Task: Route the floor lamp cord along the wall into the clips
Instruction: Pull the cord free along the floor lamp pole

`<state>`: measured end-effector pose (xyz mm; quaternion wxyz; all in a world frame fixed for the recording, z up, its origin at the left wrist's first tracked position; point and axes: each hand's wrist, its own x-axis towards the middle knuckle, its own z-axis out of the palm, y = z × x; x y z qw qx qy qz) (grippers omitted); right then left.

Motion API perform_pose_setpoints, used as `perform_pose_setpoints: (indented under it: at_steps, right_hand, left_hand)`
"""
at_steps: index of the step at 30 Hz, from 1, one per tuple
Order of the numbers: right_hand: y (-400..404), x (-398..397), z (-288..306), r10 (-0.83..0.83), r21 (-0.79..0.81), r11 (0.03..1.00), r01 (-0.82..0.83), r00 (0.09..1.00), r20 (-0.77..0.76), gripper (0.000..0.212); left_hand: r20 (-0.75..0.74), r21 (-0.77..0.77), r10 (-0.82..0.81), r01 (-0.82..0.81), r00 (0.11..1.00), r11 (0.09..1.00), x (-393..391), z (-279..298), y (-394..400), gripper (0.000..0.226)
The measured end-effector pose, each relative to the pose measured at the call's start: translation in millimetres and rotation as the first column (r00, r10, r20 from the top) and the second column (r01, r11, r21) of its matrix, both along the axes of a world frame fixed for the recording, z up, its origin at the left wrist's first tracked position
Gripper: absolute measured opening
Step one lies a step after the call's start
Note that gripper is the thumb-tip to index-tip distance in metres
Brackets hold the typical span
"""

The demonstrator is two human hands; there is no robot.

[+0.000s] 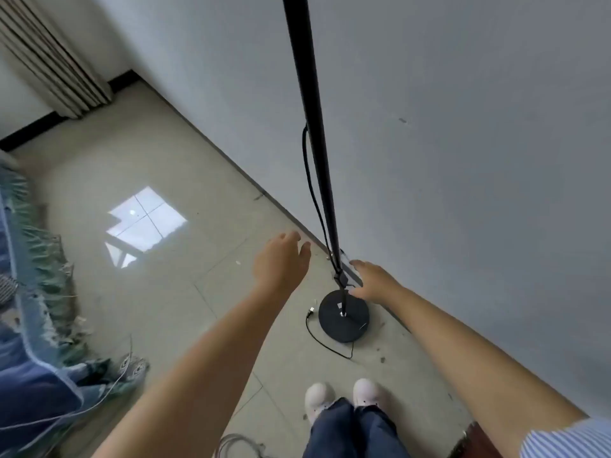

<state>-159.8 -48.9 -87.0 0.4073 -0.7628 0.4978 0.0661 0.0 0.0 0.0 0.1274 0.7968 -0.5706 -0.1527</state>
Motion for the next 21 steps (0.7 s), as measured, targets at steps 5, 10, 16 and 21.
perform_pose_setpoints:
  at_steps: [5,10,16,21]
  right_hand:
    - [-4,30,-49,-0.176,0.040,0.984,0.173,0.979,0.100,0.044]
    - [-8,16,-57,-0.309,0.044,0.951,0.306,0.942,0.128,0.013]
    - [-12,-24,-2,-0.096,-0.248,0.962,0.118,0.990,0.100,0.015]
    - [-28,-3,72,0.099,-0.393,0.919,0.024,0.952,0.291,0.026]
  left_hand:
    - [0.062,-0.021,0.037,-0.036,0.997,0.999,11,-16,-11,0.025]
    - [0.067,-0.140,0.091,-0.081,0.994,0.987,11,-13,-15,0.025]
    - [-0.166,-0.437,0.101,-0.165,0.981,0.884,4,38,-24,0.034]
    - [-0.244,-0.638,-0.071,-0.105,0.967,0.763,-5,104,-35,0.048]
